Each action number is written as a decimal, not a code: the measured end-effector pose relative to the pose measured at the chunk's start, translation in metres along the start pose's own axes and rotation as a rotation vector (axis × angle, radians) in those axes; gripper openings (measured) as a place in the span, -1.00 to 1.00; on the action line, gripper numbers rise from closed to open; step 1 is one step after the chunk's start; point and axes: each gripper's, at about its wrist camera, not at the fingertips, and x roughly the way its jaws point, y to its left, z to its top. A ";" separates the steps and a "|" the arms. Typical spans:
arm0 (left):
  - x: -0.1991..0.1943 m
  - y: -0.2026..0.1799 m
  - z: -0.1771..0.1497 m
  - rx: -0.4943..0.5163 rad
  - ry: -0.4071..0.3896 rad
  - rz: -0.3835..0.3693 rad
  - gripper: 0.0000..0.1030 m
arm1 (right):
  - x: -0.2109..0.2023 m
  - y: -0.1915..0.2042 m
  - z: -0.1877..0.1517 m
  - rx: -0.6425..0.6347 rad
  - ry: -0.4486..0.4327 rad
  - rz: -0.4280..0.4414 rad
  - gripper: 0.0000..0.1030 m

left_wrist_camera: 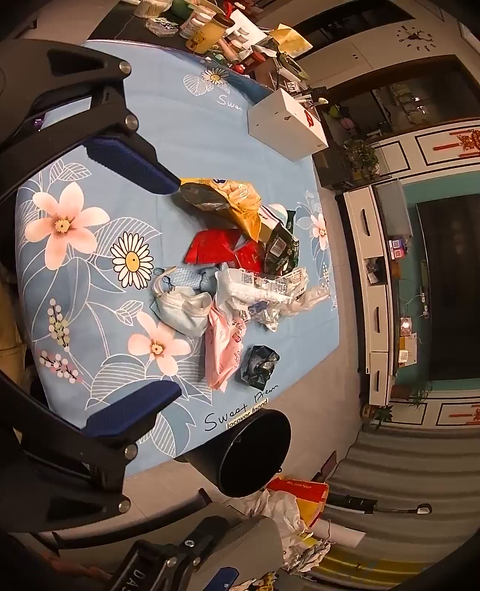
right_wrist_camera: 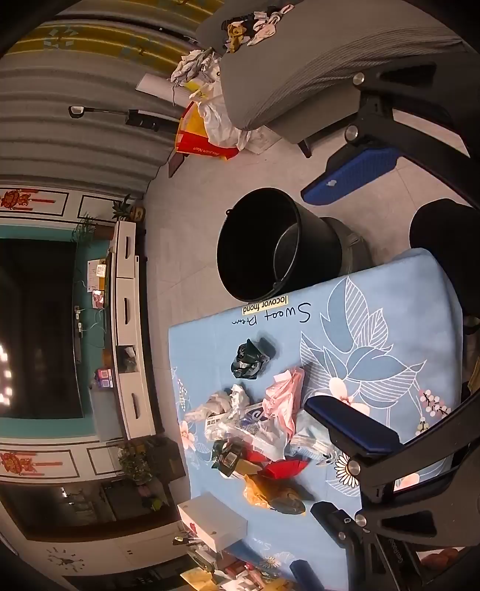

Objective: Collect trash

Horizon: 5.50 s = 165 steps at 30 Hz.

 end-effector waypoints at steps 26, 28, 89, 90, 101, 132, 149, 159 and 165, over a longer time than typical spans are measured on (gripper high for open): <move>-0.002 0.001 0.003 0.005 -0.020 0.021 0.95 | 0.002 0.001 -0.001 0.000 0.002 0.012 0.95; -0.002 0.002 0.004 0.002 -0.022 0.021 0.95 | 0.002 0.002 -0.001 0.001 0.001 0.014 0.95; -0.005 -0.002 -0.001 0.022 -0.043 0.021 0.95 | 0.001 -0.006 -0.002 0.016 0.003 0.020 0.95; -0.005 -0.002 -0.001 0.022 -0.042 0.020 0.95 | 0.001 -0.006 -0.002 0.017 0.003 0.020 0.95; -0.004 -0.003 -0.003 0.023 -0.044 0.020 0.95 | 0.000 -0.007 -0.003 0.020 -0.001 0.022 0.95; 0.001 0.020 -0.008 -0.086 -0.050 -0.145 0.95 | 0.002 -0.026 -0.010 0.099 -0.024 0.191 0.95; 0.092 0.052 -0.060 -0.150 0.014 -0.243 0.94 | 0.122 0.010 -0.039 0.068 0.161 0.527 0.90; 0.144 0.019 -0.035 -0.043 0.010 -0.291 0.46 | 0.181 0.050 -0.008 -0.064 0.149 0.591 0.58; 0.172 0.008 -0.029 0.004 0.056 -0.290 -0.21 | 0.209 0.068 -0.005 -0.119 0.195 0.614 0.04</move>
